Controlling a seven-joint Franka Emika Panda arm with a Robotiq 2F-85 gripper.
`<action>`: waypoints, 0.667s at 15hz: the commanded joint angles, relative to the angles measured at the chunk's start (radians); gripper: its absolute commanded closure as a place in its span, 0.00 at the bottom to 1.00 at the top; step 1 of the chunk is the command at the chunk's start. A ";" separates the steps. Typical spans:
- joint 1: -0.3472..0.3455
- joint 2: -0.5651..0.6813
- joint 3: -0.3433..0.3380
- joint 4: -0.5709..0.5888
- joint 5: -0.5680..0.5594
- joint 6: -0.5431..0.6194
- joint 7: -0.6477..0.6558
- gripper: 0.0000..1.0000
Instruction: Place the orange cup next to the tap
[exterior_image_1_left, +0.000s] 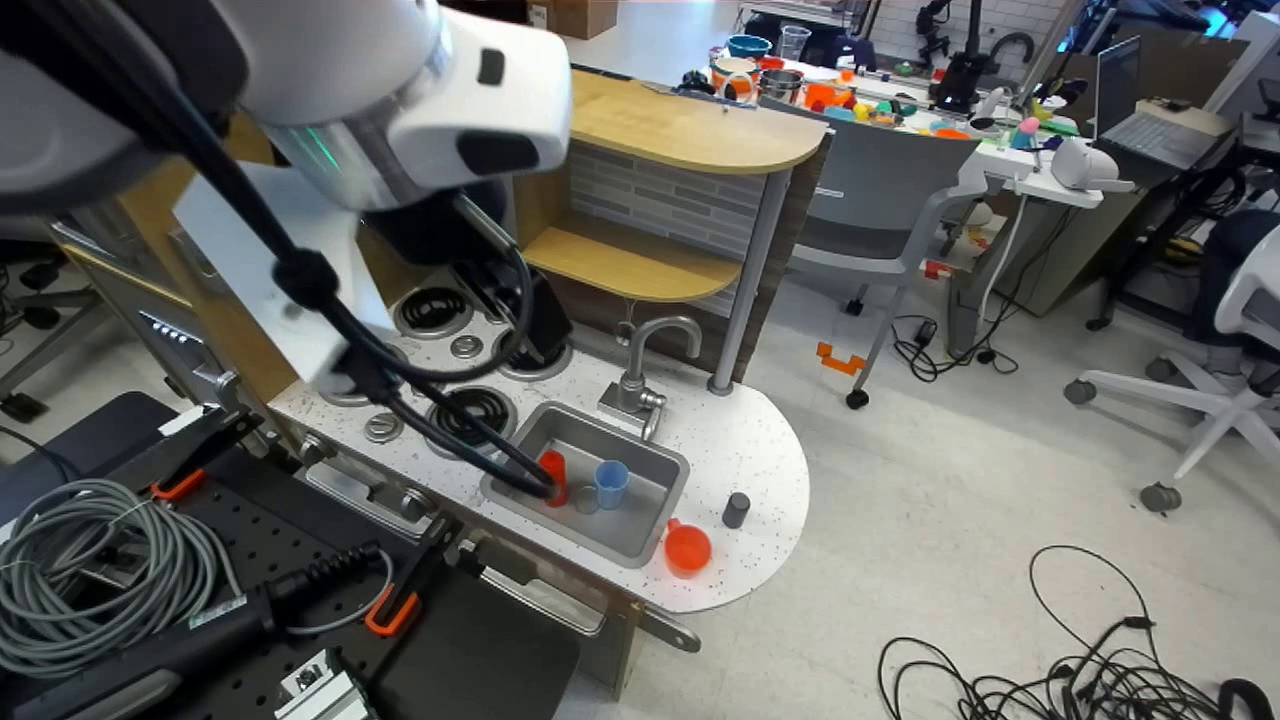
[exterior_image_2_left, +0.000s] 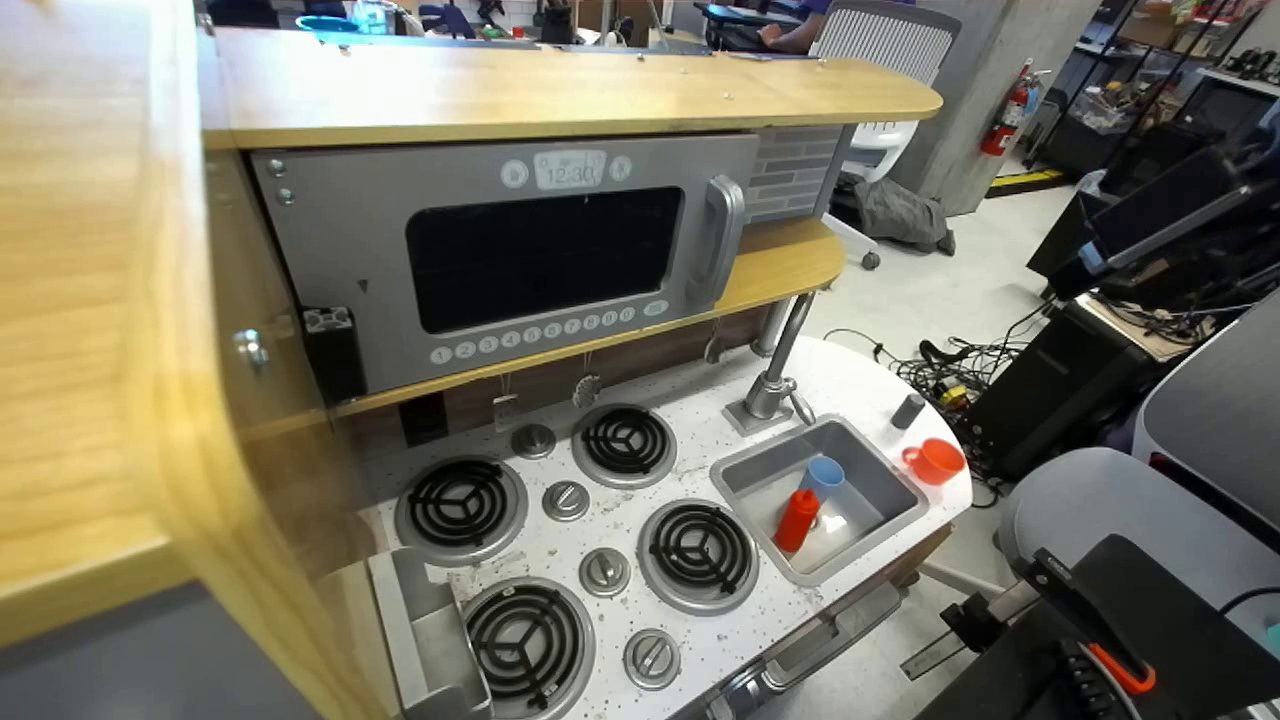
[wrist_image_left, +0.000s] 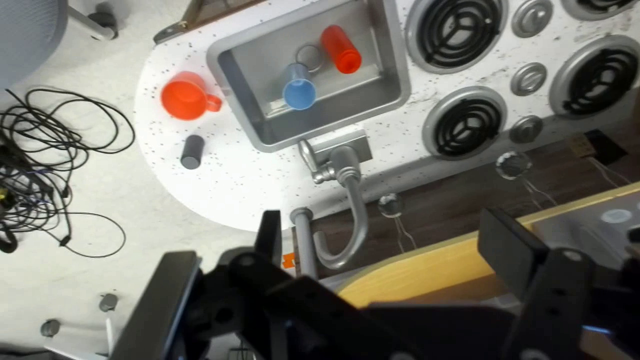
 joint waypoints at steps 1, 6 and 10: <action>-0.001 0.171 -0.061 0.070 0.032 0.094 -0.084 0.00; -0.023 0.330 -0.077 0.156 0.201 0.095 -0.312 0.00; -0.103 0.422 0.010 0.248 0.441 0.029 -0.586 0.00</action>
